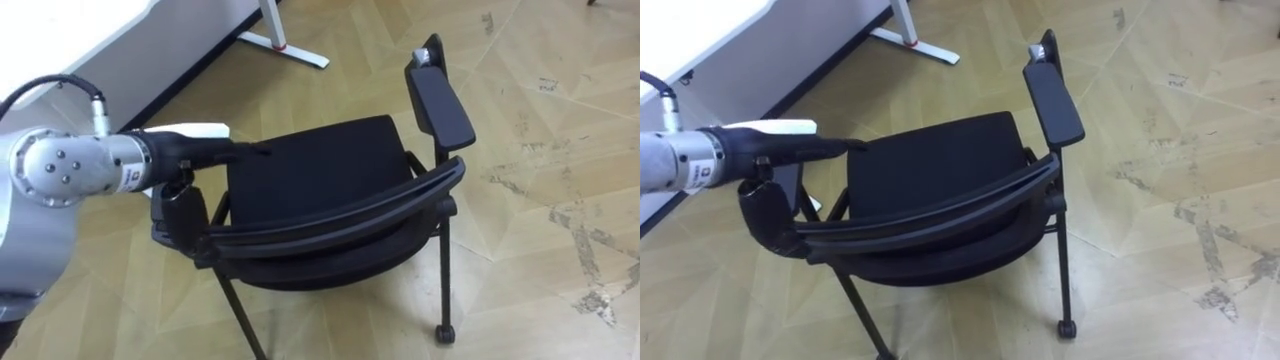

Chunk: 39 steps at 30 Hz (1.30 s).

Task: Push chair

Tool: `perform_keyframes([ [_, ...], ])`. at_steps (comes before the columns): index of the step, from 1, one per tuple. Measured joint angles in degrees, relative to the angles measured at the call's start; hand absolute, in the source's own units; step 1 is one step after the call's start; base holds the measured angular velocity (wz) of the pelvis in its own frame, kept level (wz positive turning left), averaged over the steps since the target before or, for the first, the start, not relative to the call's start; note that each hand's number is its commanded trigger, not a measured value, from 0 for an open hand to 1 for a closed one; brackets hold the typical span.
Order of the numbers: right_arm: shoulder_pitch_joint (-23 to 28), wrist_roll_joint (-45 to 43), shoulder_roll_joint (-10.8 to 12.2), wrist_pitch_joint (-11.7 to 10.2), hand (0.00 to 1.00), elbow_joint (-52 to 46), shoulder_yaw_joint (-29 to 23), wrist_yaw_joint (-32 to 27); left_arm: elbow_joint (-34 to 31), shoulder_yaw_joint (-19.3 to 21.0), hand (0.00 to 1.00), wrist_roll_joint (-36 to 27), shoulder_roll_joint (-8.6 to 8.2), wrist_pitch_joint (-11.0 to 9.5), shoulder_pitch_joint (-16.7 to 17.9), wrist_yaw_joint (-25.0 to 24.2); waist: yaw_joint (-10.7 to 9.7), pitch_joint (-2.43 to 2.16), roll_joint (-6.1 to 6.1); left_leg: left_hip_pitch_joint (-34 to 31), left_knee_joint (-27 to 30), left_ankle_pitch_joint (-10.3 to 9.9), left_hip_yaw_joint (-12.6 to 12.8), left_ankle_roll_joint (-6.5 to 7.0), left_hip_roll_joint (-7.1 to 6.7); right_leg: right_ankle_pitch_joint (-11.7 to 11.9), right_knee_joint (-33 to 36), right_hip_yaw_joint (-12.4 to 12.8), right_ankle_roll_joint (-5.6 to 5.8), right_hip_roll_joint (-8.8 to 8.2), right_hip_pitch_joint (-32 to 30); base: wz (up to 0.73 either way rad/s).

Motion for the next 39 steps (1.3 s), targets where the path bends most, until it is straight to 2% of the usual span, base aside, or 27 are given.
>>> perform_keyframes([
  [3,0.0,0.01,-0.02,0.68,0.0,-0.01,0.54,-0.06,1.64,-0.14,0.0,-0.04,-0.32,0.17,0.33,0.04,-0.08,0.09,-0.13,0.04,-0.01,0.0,0.06,0.0,0.0,0.0,0.11,0.02,0.0,0.0,0.05,0.0],
  [8,-0.46,-0.1,0.01,0.98,0.0,-0.24,0.57,0.01,7.47,-0.14,0.0,0.47,-2.7,0.24,1.66,0.07,-0.32,0.22,-0.31,0.13,-0.01,0.0,0.2,0.0,0.01,0.0,0.42,-0.12,0.0,-0.01,0.03,0.0],
  [13,-0.88,-0.12,0.26,1.15,0.0,-0.49,0.63,0.06,11.29,-0.36,0.0,0.53,-3.09,0.19,3.04,0.03,-1.06,0.59,-0.89,-0.06,0.0,0.0,0.14,0.0,-0.07,-0.1,0.76,-0.85,0.13,-0.16,-0.12,0.05],
  [17,-0.85,0.36,0.27,1.17,0.0,-1.01,0.86,0.05,11.9,-1.39,0.0,0.52,-3.1,0.13,3.79,0.57,-1.66,0.38,-1.09,0.0,0.08,0.0,0.12,0.0,-0.28,-0.17,0.77,-0.64,0.24,-0.32,-0.13,0.0],
  [22,0.32,0.36,0.04,1.09,0.0,-3.23,1.08,0.04,12.19,-3.29,0.0,0.57,-3.11,0.12,4.6,1.43,-2.15,-0.19,-0.27,0.4,0.17,0.0,0.1,0.0,-0.26,-0.17,0.87,-0.35,0.23,-0.3,0.16,-0.02],
  [25,0.4,0.39,0.06,1.08,0.0,-4.22,1.14,0.01,13.29,-3.31,0.0,0.56,-3.21,-0.07,4.62,1.84,-2.5,-0.21,-0.24,0.48,0.15,0.0,0.15,0.0,-0.25,-0.16,0.92,-0.34,0.23,-0.3,0.21,-0.01],
  [26,0.39,0.39,0.09,1.04,0.0,-4.37,1.14,-0.03,13.52,-3.31,0.0,0.6,-3.25,-0.12,4.63,2.04,-2.76,-0.07,-0.44,0.5,0.14,0.0,0.15,0.0,-0.26,-0.16,0.92,-0.34,0.23,-0.3,0.22,0.0],
  [29,0.41,0.38,0.2,0.95,0.0,-4.55,1.27,-0.59,15.47,-3.41,0.0,1.83,-4.45,-0.48,4.65,3.96,-3.01,0.01,-0.55,0.77,0.13,0.0,0.13,0.0,-0.27,-0.16,0.95,-0.29,0.23,-0.3,0.36,0.0],
  [30,0.45,0.37,0.19,0.96,0.0,-4.53,1.3,-0.76,16.56,-3.42,0.0,2.28,-5.24,-0.78,4.65,4.97,-3.04,0.08,-0.66,0.83,0.12,0.0,0.15,0.0,-0.28,-0.16,0.92,-0.21,0.23,-0.3,0.05,0.0],
  [32,0.5,0.41,0.25,0.98,0.0,-4.46,1.31,-0.91,17.48,-3.42,0.0,2.71,-5.76,-1.18,4.64,5.97,-3.11,0.27,-0.96,0.87,0.11,0.0,0.15,0.0,-0.29,-0.18,0.88,-0.18,0.24,-0.29,0.04,0.0],
  [37,0.72,0.79,0.54,1.08,0.0,-4.48,1.33,-2.09,22.2,-3.47,0.0,6.01,-10.33,-1.7,4.61,11.95,-3.13,0.16,-1.08,0.98,0.11,0.0,0.3,0.0,-0.23,-0.2,0.89,0.23,0.25,-0.16,-0.02,0.0],
  [39,0.7,1.18,0.77,1.06,0.0,-4.36,1.3,-2.77,24.04,-3.42,0.0,7.45,-11.67,-2.45,4.71,14.43,-3.19,-0.06,-1.51,1.04,0.11,0.01,0.63,0.0,-0.16,-0.22,0.89,0.38,0.22,-0.09,-0.01,-0.05],
])
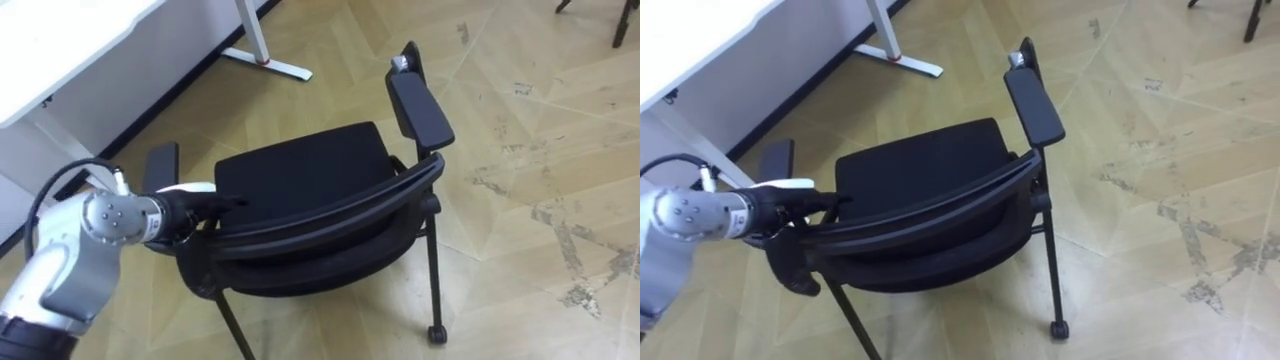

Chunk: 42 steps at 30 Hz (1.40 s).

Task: Push chair

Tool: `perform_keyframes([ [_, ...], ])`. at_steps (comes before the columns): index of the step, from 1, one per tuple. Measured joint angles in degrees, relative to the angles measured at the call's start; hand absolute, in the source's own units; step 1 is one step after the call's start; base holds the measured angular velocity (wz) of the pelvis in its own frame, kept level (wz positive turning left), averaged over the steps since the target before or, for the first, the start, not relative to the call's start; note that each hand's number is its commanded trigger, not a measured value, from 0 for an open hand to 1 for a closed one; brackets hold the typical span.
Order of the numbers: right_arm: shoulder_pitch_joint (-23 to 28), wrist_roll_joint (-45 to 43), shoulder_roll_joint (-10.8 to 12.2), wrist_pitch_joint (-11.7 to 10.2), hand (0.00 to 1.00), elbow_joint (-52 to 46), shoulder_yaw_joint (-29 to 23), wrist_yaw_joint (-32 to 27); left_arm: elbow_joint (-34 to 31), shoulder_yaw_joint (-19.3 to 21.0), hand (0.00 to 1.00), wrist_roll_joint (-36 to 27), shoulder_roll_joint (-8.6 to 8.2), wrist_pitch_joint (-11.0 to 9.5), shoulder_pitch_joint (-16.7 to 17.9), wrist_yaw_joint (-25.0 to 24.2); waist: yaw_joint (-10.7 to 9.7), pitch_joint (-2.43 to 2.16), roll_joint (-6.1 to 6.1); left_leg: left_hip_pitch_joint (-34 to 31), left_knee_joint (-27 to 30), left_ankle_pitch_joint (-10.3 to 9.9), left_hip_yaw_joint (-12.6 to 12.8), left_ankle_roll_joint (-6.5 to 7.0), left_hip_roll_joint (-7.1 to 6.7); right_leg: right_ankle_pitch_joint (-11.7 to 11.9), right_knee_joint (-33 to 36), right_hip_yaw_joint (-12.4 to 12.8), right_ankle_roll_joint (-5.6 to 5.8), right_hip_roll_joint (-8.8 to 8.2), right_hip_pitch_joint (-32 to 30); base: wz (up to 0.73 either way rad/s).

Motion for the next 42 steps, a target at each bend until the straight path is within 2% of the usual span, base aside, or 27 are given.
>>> perform_keyframes([
  [1,0.04,0.49,0.23,0.01,0.0,0.11,0.0,-0.51,0.49,0.75,0.0,-0.03,-0.75,-0.15,0.53,1.25,0.07,-0.23,-0.39,0.11,0.01,0.0,0.35,0.0,0.07,0.0,0.01,0.22,-0.02,0.05,0.02,-0.08],
  [4,0.25,1.19,0.88,0.04,0.0,-0.45,-0.06,-2.37,0.05,1.58,0.0,0.0,-0.94,-1.32,2.19,3.2,0.5,-0.65,-1.13,0.67,-0.14,0.0,1.0,0.0,0.07,0.01,0.01,0.9,-0.03,0.08,0.18,-0.12],
  [7,0.25,1.21,1.18,0.05,0.0,-1.24,-0.06,-3.04,-0.05,1.59,0.0,0.58,-1.83,-1.85,2.68,5.5,1.17,-0.81,-1.47,0.89,-0.18,0.0,1.2,0.0,0.02,0.02,0.07,1.37,-0.02,0.08,0.19,-0.06],
  [8,0.27,1.21,1.2,0.05,0.0,-1.39,-0.06,-3.14,-0.05,1.59,0.0,0.68,-2.04,-1.98,2.83,6.13,1.24,-0.83,-1.51,0.93,-0.18,0.0,1.2,0.0,0.02,0.02,0.12,1.4,-0.02,0.08,0.19,0.0],
  [11,1.94,1.8,1.6,-0.04,0.0,-4.48,-0.06,-4.59,1.33,2.51,0.0,3.13,-4.58,-3.44,3.24,9.14,1.58,-0.81,-1.56,1.25,-0.19,0.0,1.53,0.0,0.04,0.03,0.03,1.68,-0.03,0.17,0.66,0.03],
  [15,2.34,3.07,2.56,-0.37,0.0,-4.86,-0.04,-6.1,3.04,3.24,0.0,3.07,-5.67,-6.07,4.43,14.04,1.51,-0.71,-1.76,1.83,-0.24,0.0,1.85,0.0,0.06,-0.09,0.02,1.82,0.03,0.17,0.96,0.0],
  [18,3.03,2.51,2.62,-0.27,0.0,-5.44,-0.05,-6.53,4.05,3.45,0.0,3.12,-6.44,-7.58,5.04,17.58,1.62,-0.69,-2.11,1.89,-0.27,0.0,1.95,0.01,-0.09,-0.48,0.18,2.55,0.78,0.18,0.74,-0.02],
  [19,3.79,1.89,2.64,0.07,0.0,-6.6,-0.06,-6.49,4.11,3.78,0.09,3.31,-6.8,-7.87,5.32,18.46,1.61,-0.73,-2.38,1.93,-0.24,0.01,2.07,0.02,-0.15,-0.45,0.2,2.91,0.84,0.19,0.71,-0.06],
  [20,4.12,1.71,2.64,0.09,0.0,-7.04,-0.06,-6.45,4.08,3.78,0.62,3.53,-6.85,-7.96,5.41,18.78,1.61,-0.73,-2.54,1.93,-0.23,0.01,2.11,0.01,-0.19,-0.42,0.18,3.02,0.88,0.19,0.71,0.0],
  [21,4.24,1.66,2.65,0.13,0.0,-7.12,-0.07,-6.44,4.08,3.77,0.91,3.75,-6.9,-7.99,5.44,19.44,1.52,-0.68,-2.84,1.92,-0.23,0.01,2.2,0.02,-0.23,-0.3,0.11,3.17,0.98,0.2,0.7,0.0],
  [22,4.31,1.69,2.66,0.34,0.0,-7.12,-0.07,-6.44,4.08,3.75,1.0,3.98,-7.1,-8.01,5.51,20.15,1.53,-0.71,-3.15,1.92,-0.23,0.02,2.37,0.03,-0.24,-0.14,0.02,3.32,1.05,0.2,0.7,0.0],
  [27,4.37,1.45,3.28,0.99,0.0,-7.38,-0.08,-6.51,4.29,3.36,1.0,4.36,-7.17,-8.36,5.86,22.43,1.51,-0.97,-3.81,1.85,-0.14,0.08,2.41,0.14,-0.3,0.29,-0.06,4.14,1.04,0.36,0.54,-0.02],
  [32,4.31,0.72,3.71,0.99,0.0,-7.8,-0.1,-6.2,4.8,2.79,1.0,6.75,-6.98,-9.65,6.04,22.44,1.48,-1.19,-3.45,1.63,-0.14,0.18,2.58,0.3,-0.31,0.78,-0.02,4.86,1.01,0.51,0.07,-0.05],
  [35,3.96,0.5,3.6,0.91,0.0,-7.81,-0.15,-5.85,5.59,2.04,1.0,8.63,-7.04,-9.81,6.04,22.68,1.23,-1.52,-2.73,1.54,-0.18,0.2,2.57,0.34,-0.3,1.03,0.03,5.03,0.91,0.55,0.11,0.0],
  [37,3.81,0.56,3.61,0.77,0.0,-7.8,-0.12,-5.5,6.31,0.93,1.0,9.39,-7.25,-10.42,6.31,24.7,1.18,-1.39,-2.0,1.49,-0.27,0.18,2.53,0.78,-0.29,1.11,0.15,5.08,0.88,0.61,0.14,0.0],
  [39,3.85,0.55,3.64,0.78,0.0,-7.79,-0.09,-4.92,6.69,0.81,1.0,9.43,-7.42,-11.36,6.66,26.45,1.18,-1.26,-1.77,1.46,-0.36,0.2,2.52,0.83,-0.28,1.17,0.21,5.1,0.82,0.63,0.09,0.0],
  [42,3.84,0.63,3.65,0.78,0.0,-7.79,-0.1,-4.63,7.01,0.81,1.0,9.37,-7.78,-11.64,6.72,27.92,1.24,-1.15,-1.6,1.44,-0.48,0.18,2.51,0.86,-0.28,1.25,0.21,5.11,0.7,0.66,0.04,0.0],
])
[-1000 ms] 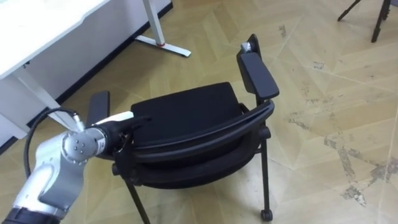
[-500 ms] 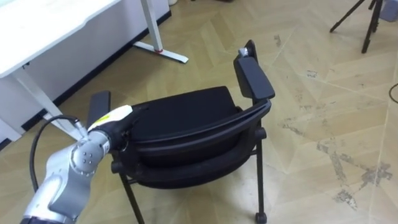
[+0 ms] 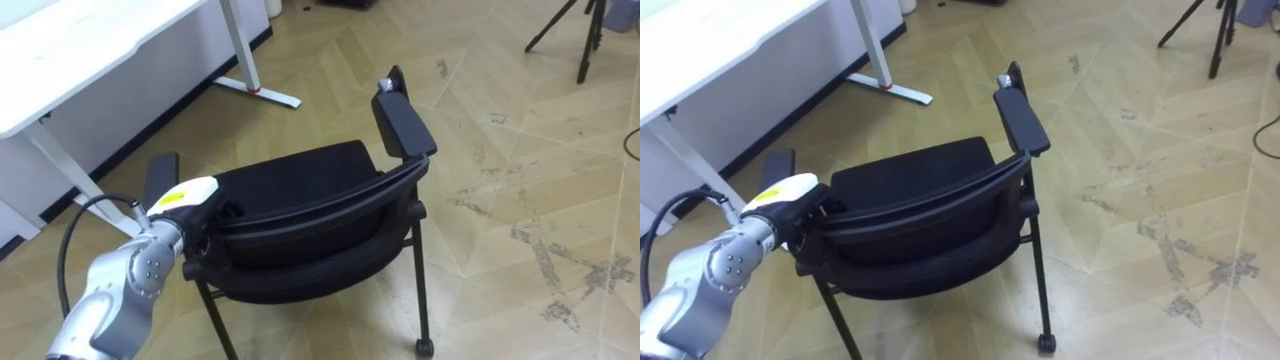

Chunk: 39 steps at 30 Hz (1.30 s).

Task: Push chair

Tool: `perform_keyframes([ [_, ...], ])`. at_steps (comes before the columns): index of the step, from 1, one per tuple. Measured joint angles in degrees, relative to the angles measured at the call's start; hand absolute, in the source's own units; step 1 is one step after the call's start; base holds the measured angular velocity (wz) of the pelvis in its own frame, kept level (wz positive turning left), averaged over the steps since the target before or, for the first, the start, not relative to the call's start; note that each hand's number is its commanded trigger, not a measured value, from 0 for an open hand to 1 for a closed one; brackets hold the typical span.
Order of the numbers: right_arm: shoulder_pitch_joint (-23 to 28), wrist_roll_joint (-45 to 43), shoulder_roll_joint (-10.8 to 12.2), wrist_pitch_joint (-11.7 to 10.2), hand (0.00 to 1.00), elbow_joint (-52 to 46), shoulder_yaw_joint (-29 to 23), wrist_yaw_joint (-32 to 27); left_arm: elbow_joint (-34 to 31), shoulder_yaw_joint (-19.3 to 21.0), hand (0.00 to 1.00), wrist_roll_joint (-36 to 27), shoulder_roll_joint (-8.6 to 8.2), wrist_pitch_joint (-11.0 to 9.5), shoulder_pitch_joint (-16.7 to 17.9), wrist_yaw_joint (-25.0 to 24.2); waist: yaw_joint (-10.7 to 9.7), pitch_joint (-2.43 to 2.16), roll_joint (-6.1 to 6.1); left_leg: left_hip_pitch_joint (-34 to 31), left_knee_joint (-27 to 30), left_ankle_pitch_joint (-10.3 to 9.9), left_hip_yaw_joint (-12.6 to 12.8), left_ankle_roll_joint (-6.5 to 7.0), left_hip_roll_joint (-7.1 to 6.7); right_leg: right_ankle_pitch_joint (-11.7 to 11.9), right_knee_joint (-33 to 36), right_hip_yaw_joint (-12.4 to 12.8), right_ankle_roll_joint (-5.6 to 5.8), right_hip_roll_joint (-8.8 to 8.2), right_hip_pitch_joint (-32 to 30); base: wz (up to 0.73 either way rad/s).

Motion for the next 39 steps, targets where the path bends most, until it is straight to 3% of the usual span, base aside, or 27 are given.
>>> perform_keyframes([
  [12,0.0,2.8,0.0,-0.06,0.0,0.21,-0.73,-1.1,-0.13,0.02,1.0,-0.02,-0.23,-1.36,-0.07,4.3,-0.27,0.12,0.04,-0.59,-0.5,-0.3,0.19,0.36,-0.02,0.23,-0.3,0.39,-0.38,0.11,-0.41,0.0],
  [15,0.38,6.24,0.22,-0.27,0.0,1.31,-3.62,-2.04,-0.39,0.23,1.0,0.02,-0.14,-1.2,-0.04,5.02,-1.37,0.09,0.12,-0.62,-0.61,-0.41,0.2,0.4,-0.06,0.16,-0.88,0.49,-0.34,0.11,-1.02,0.0],
  [20,1.99,12.19,0.21,-0.26,0.0,1.48,-12.87,-5.61,-0.48,0.77,1.0,-0.11,0.42,0.17,0.09,5.74,-3.83,0.09,0.08,-0.5,-0.72,-0.41,0.47,0.4,-0.24,-0.01,-0.35,1.68,-0.28,0.12,-1.12,-0.02],
  [24,2.56,15.15,0.24,-0.91,0.0,-0.72,-21.48,-14.77,0.06,1.57,1.0,-0.86,0.8,1.95,1.0,8.78,-6.32,0.13,0.05,-0.52,-0.59,-0.44,1.95,0.45,-0.44,-0.11,-0.14,4.05,-0.17,0.2,-1.29,-0.15],
  [26,3.92,18.69,0.53,-0.94,0.0,-6.65,-26.04,-20.57,0.06,2.71,1.0,-1.35,1.14,1.96,1.92,10.02,-7.13,0.1,0.01,-0.55,-0.58,-0.5,3.07,0.5,-0.46,-0.3,0.53,4.76,0.0,0.19,-2.21,-0.19],
  [28,5.15,21.39,0.45,-2.48,0.0,-16.83,-30.0,-28.76,0.06,3.11,1.0,-2.31,2.27,2.19,2.01,11.08,-7.77,0.17,-0.1,-1.08,-0.54,-0.82,3.98,0.95,-0.61,-1.09,2.1,5.77,0.42,0.18,-3.86,-0.22],
  [30,6.37,21.78,0.49,-3.15,0.0,-27.11,-31.38,-34.09,-0.19,3.26,1.0,-2.28,2.96,2.39,2.0,11.5,-7.79,0.13,-0.34,-1.72,-0.34,-0.91,4.56,1.09,-0.75,-1.19,2.84,6.46,0.6,0.12,-4.86,-0.14],
  [34,6.14,20.78,0.35,-8.4,0.0,-43.71,-32.21,-44.34,-1.03,4.3,1.0,-1.91,4.27,0.26,2.01,12.54,-8.52,-0.12,-1.25,-3.81,0.91,-1.12,4.75,1.29,-0.82,-0.86,3.98,6.74,0.5,-0.01,-6.62,-0.02],
  [39,4.2,16.0,-1.67,-9.56,0.0,-55.48,-32.78,-52.19,-1.5,4.65,1.0,-1.18,4.51,-1.5,2.08,13.12,-7.46,-0.25,-1.09,-5.06,1.6,-1.44,5.07,1.4,-0.8,-0.52,4.02,7.18,0.53,-0.02,-7.87,-0.04],
])
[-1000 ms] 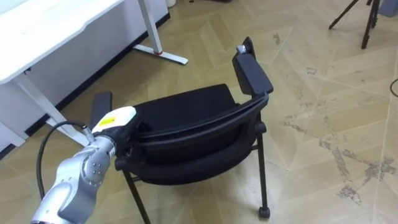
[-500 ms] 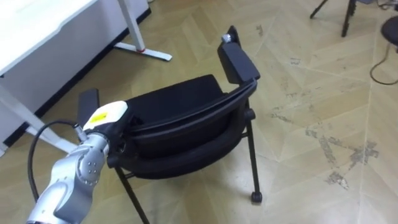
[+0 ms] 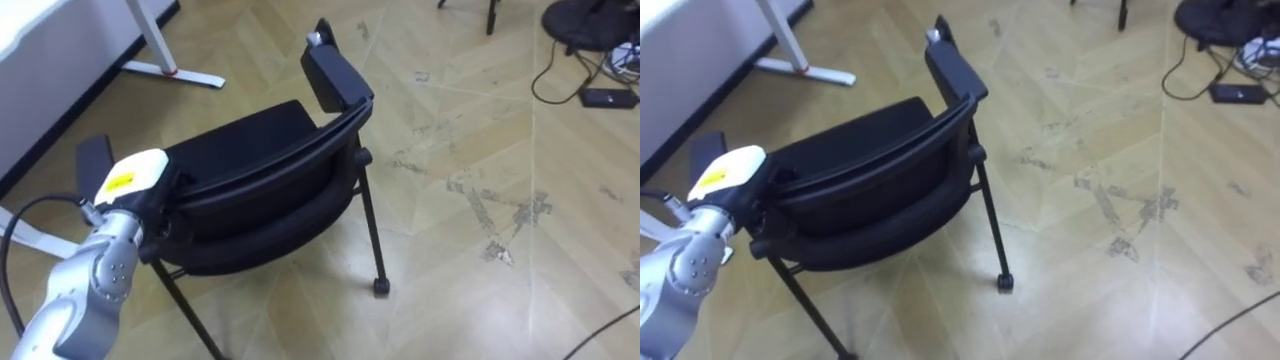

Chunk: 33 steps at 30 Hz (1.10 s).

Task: Push chair

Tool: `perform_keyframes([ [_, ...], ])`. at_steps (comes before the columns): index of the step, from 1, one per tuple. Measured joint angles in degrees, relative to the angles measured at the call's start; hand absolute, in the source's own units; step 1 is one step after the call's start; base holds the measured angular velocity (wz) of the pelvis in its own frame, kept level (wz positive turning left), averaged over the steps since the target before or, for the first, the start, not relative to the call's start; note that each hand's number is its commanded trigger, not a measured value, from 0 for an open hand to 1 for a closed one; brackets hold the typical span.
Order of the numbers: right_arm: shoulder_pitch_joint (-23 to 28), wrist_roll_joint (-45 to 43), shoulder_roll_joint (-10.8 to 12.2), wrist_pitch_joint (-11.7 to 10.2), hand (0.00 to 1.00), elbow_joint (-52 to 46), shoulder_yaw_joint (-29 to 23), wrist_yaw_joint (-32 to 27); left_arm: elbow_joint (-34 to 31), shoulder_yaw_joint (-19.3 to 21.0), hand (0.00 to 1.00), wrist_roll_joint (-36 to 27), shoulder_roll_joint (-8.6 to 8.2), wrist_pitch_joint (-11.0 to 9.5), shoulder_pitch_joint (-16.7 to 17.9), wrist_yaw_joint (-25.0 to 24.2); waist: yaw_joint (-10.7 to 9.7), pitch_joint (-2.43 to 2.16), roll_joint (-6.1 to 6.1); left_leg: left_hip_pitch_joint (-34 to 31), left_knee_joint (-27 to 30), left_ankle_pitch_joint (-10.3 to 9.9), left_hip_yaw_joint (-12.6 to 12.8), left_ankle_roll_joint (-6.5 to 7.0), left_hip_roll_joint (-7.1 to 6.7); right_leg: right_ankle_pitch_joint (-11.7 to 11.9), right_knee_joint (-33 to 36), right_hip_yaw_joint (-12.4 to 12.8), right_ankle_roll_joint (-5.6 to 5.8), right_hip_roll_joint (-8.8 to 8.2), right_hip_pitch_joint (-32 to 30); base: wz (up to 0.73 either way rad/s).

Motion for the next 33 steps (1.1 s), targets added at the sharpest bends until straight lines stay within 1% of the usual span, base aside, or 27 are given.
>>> perform_keyframes([
  [3,-0.32,-3.28,-0.35,0.08,0.0,-7.89,1.24,-2.37,-0.03,-0.05,1.0,-0.15,0.0,-0.27,0.01,0.03,0.53,0.03,0.06,0.22,-0.18,-0.01,0.43,-0.02,0.0,-0.01,0.06,0.24,0.01,0.0,0.0,-0.05],
  [5,-2.74,-8.72,-0.82,0.14,0.0,-13.15,2.64,-2.83,-0.03,-0.06,1.0,-0.23,-0.01,-0.18,0.02,0.02,0.8,0.06,0.01,0.54,-0.33,-0.01,0.98,-0.02,-0.03,0.0,0.11,0.64,0.02,0.03,-0.13,-0.1],
  [6,-3.57,-9.94,-1.23,0.14,0.0,-14.08,3.08,-2.84,-0.06,-0.06,1.0,-0.06,0.0,-0.19,0.01,0.03,0.91,0.09,-0.05,0.45,-0.33,-0.01,1.01,-0.02,-0.04,0.01,0.16,0.65,0.04,0.03,-0.13,-0.04],
  [7,-5.09,-12.05,-2.19,0.14,0.0,-15.67,4.2,-2.79,-0.15,-0.06,1.0,0.08,-0.01,-0.22,0.0,0.03,1.1,0.16,-0.16,0.46,-0.33,-0.01,1.01,-0.02,-0.06,-0.01,0.23,0.66,0.06,0.03,-0.15,0.0],
  [8,-5.84,-12.79,-2.68,0.14,0.0,-16.29,4.79,-2.75,-0.2,-0.06,1.0,0.09,-0.01,-0.26,0.0,0.03,1.16,0.21,-0.23,0.48,-0.33,-0.01,1.01,-0.02,-0.06,-0.01,0.23,0.65,0.06,0.03,-0.14,0.0],
  [10,-8.71,-14.8,-4.74,0.14,0.0,-18.13,7.1,-1.39,-0.45,-0.06,1.0,0.79,-0.02,-0.67,-0.03,0.01,1.55,0.36,-0.45,0.66,-0.32,0.0,1.01,-0.01,-0.05,-0.04,0.53,0.63,0.08,0.05,-0.26,0.0],
  [11,-9.39,-15.46,-5.22,0.14,0.0,-18.21,7.62,-0.97,-0.68,-0.06,1.0,0.97,-0.02,-0.68,-0.03,-0.01,1.57,0.47,-0.62,0.8,-0.31,0.0,1.01,-0.01,-0.05,-0.04,0.54,0.63,0.09,0.05,-0.3,0.0],
  [12,-10.55,-15.75,-5.95,0.3,0.0,-18.63,8.39,-0.21,-0.72,-0.06,1.0,1.13,-0.02,-1.08,-0.16,0.15,1.79,0.69,-0.96,0.91,-0.34,0.0,1.01,-0.01,-0.05,-0.04,0.57,0.61,0.08,0.05,-0.28,0.0],
  [13,-11.37,-15.83,-6.45,0.96,0.0,-20.13,8.96,0.54,-0.57,-0.1,1.0,1.14,-0.25,-1.44,-0.32,0.21,2.45,0.78,-1.1,1.21,-0.53,0.0,1.03,-0.01,-0.05,-0.05,0.62,0.62,0.07,0.07,-0.15,-0.05],
  [14,-11.66,-16.1,-6.68,1.08,0.0,-20.96,9.37,0.84,-0.56,-0.21,1.0,1.25,-0.37,-1.47,-0.37,0.2,2.75,0.83,-1.2,1.38,-0.6,0.0,1.1,-0.01,-0.05,-0.06,0.65,0.63,0.06,0.07,-0.06,-0.06],
  [15,-12.34,-17.7,-6.96,1.6,0.0,-22.94,10.39,1.52,-0.59,-0.43,1.0,1.82,-0.53,-1.5,-0.45,0.21,3.17,0.9,-1.38,1.5,-0.79,0.01,1.13,-0.01,-0.05,-0.08,0.63,0.63,0.04,0.07,-0.05,-0.05],
  [16,-13.51,-20.3,-7.0,1.92,0.0,-24.23,11.16,2.7,-0.67,-0.44,1.0,2.74,-0.94,-1.51,-0.75,0.17,3.81,0.92,-1.52,1.57,-0.92,0.01,1.21,0.0,-0.05,-0.08,0.6,0.63,0.04,0.09,-0.13,-0.04],
  [17,-14.06,-21.34,-7.15,2.05,0.0,-24.54,11.64,3.27,-0.68,-0.58,1.0,3.23,-1.09,-1.54,-0.9,0.15,3.99,0.88,-1.71,1.59,-0.91,0.01,1.21,0.0,-0.05,-0.08,0.58,0.63,0.04,0.1,-0.15,0.0],
  [18,-15.31,-22.53,-7.67,2.47,0.0,-24.6,12.87,4.43,-0.72,-0.86,1.0,3.71,-1.11,-1.57,-1.08,0.24,4.3,0.82,-2.21,1.7,-0.91,0.02,1.19,-0.01,-0.04,-0.07,0.63,0.61,0.03,0.13,-0.05,0.0],
  [20,-17.26,-23.34,-9.16,3.86,0.0,-24.7,15.19,7.17,-0.7,-1.44,1.0,4.79,-1.11,-1.89,-1.55,0.35,5.03,1.04,-3.23,2.52,-1.23,0.02,1.19,-0.01,-0.05,-0.07,0.6,0.62,0.03,0.16,0.59,0.0],
  [21,-17.6,-24.11,-9.27,4.08,0.0,-24.8,15.62,8.03,-0.73,-1.53,1.0,5.07,-1.1,-2.07,-1.56,0.36,5.26,0.94,-3.47,2.57,-1.24,0.02,1.19,-0.01,-0.05,-0.07,0.59,0.61,0.03,0.16,0.63,-0.05],
  [22,-18.28,-25.84,-9.73,4.92,0.0,-25.54,16.49,9.53,-0.79,-1.75,1.0,5.67,-1.14,-2.45,-1.86,0.38,5.98,0.89,-3.89,2.53,-1.25,0.02,1.19,-0.01,-0.04,-0.07,0.54,0.61,0.03,0.17,0.54,-0.03],
  [23,-18.66,-26.72,-10.01,5.26,0.0,-25.86,16.87,10.22,-0.94,-1.86,1.0,5.92,-1.17,-2.49,-2.03,0.28,6.14,0.88,-4.08,2.46,-1.25,0.02,1.19,-0.01,-0.05,-0.07,0.44,0.6,0.02,0.17,0.52,0.0],
  [24,-19.68,-28.32,-10.47,6.08,0.0,-26.67,17.78,11.65,-1.24,-2.05,1.0,6.27,-1.18,-2.49,-2.1,0.08,6.38,0.7,-4.41,2.36,-1.25,0.02,1.18,-0.01,-0.04,-0.03,0.1,0.46,-0.02,0.17,0.6,0.0],
  [25,-21.29,-29.73,-11.05,6.48,0.0,-26.89,19.25,12.99,-1.31,-2.18,1.0,6.67,-1.18,-2.49,-2.1,-0.16,6.46,0.5,-4.69,2.43,-1.25,0.02,1.18,-0.01,-0.03,0.01,-0.09,0.38,-0.05,0.17,0.77,0.0],
  [26,-22.25,-30.76,-11.32,6.85,0.0,-26.89,20.0,13.72,-1.34,-2.2,1.0,6.74,-1.19,-2.49,-2.1,-0.27,6.56,0.44,-4.79,2.52,-1.27,0.02,1.18,-0.01,-0.03,0.01,-0.07,0.37,-0.06,0.17,0.84,0.0],
  [27,-24.35,-33.02,-11.55,7.61,0.0,-26.92,21.49,15.36,-1.34,-2.33,1.0,6.89,-1.19,-2.49,-2.09,-0.39,6.63,0.31,-5.0,2.63,-1.28,0.02,1.18,-0.01,-0.01,0.02,-0.07,0.33,-0.08,0.17,0.98,0.0],
  [29,-26.89,-36.42,-11.78,7.72,0.0,-26.93,23.64,18.07,-1.3,-2.72,1.0,7.39,-1.27,-2.49,-2.14,-0.38,6.94,0.3,-5.23,3.03,-1.32,0.02,1.17,-0.01,0.04,0.07,-0.01,0.12,-0.13,0.18,1.29,0.0],
  [30,-28.05,-38.42,-12.49,7.85,0.0,-26.93,24.85,20.15,-1.15,-3.21,1.0,7.47,-1.27,-2.48,-2.3,-0.39,7.18,0.32,-5.39,3.33,-1.33,0.02,1.01,-0.01,0.06,0.07,-0.07,-0.15,-0.13,0.17,1.76,0.0],
  [31,-29.57,-39.95,-13.7,8.51,0.0,-26.88,26.39,22.07,-1.14,-3.46,1.0,7.54,-1.26,-2.48,-2.3,-0.39,7.59,0.34,-5.58,3.6,-1.4,0.02,0.97,-0.01,0.08,0.07,-0.07,-0.38,-0.13,0.18,1.99,0.0],
  [32,-30.54,-40.34,-14.35,8.77,0.0,-26.85,27.21,23.23,-1.14,-3.51,1.0,7.56,-1.26,-2.49,-2.3,-0.39,7.69,0.35,-5.63,3.64,-1.39,0.02,0.93,-0.01,0.08,0.07,-0.06,-0.39,-0.13,0.18,2.03,0.0],
  [33,-32.29,-40.51,-15.6,9.15,0.0,-26.87,29.03,25.52,-1.24,-3.56,1.0,7.52,-1.17,-2.51,-2.39,-0.43,7.72,0.44,-5.99,3.62,-1.4,0.02,0.63,-0.01,0.11,0.06,0.08,-0.67,-0.13,0.17,2.03,0.04],
])
